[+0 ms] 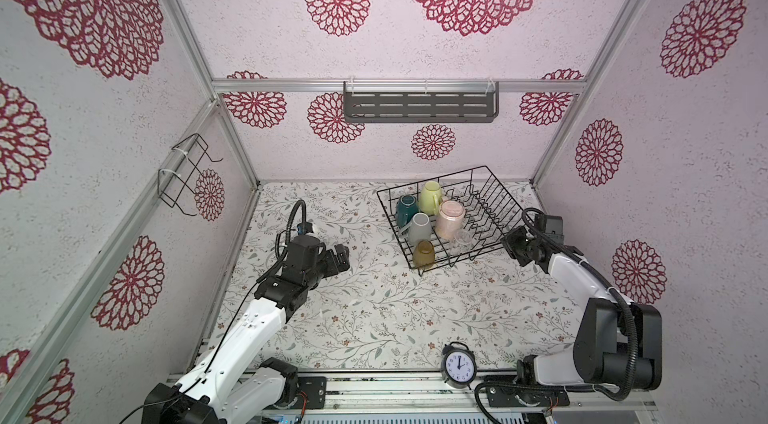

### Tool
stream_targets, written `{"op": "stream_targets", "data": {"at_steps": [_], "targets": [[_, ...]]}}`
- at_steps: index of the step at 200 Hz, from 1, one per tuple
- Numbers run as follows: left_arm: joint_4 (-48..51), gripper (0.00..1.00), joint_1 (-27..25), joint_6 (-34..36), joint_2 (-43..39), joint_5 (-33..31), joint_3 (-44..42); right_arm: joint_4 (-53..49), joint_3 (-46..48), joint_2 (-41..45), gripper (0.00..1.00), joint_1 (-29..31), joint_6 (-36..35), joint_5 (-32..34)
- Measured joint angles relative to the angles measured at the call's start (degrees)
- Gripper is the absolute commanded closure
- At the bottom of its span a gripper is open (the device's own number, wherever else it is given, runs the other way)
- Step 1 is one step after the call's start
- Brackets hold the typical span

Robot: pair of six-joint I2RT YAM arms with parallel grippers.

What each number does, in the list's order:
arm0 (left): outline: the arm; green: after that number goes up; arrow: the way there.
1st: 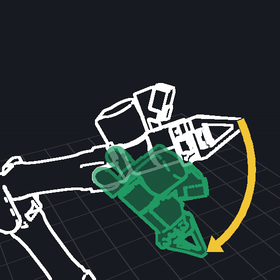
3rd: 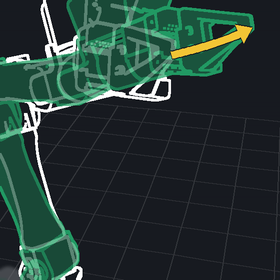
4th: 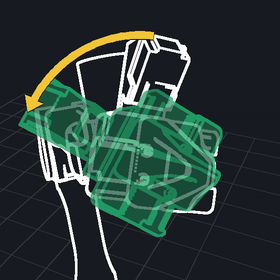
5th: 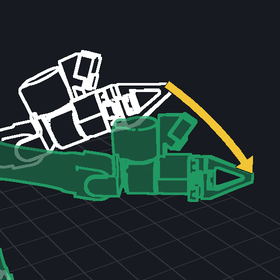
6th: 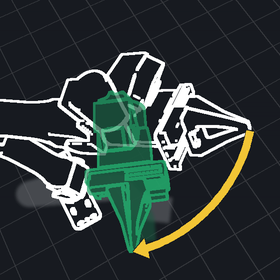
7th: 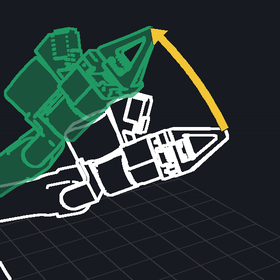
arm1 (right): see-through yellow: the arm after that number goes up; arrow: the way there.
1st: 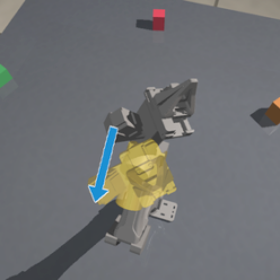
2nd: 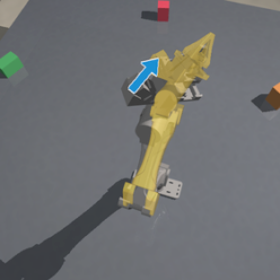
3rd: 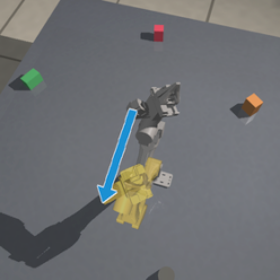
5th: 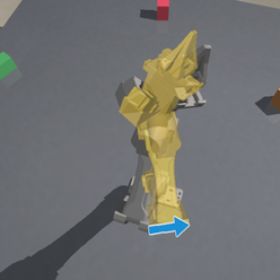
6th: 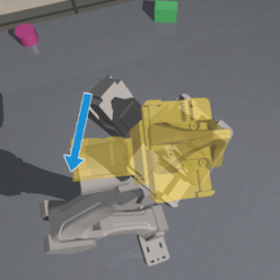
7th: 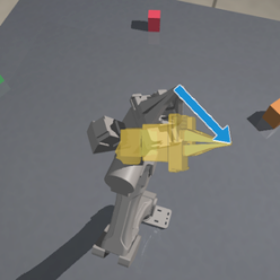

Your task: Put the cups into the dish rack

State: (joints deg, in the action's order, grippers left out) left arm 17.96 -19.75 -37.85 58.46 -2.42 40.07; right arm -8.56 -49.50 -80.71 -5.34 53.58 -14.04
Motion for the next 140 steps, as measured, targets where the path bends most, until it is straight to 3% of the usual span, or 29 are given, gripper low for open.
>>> {"op": "stream_targets", "data": {"at_steps": [65,140], "targets": [[-0.20,0.03,0.00,-1.40,0.02,0.42,0.00,6.82,4.92,2.86,0.95,4.48,10.86,3.91],[-1.33,0.03,0.02,-1.53,0.00,0.37,-1.03,6.16,8.79,8.33,0.96,19.78,21.64,10.56]]}}
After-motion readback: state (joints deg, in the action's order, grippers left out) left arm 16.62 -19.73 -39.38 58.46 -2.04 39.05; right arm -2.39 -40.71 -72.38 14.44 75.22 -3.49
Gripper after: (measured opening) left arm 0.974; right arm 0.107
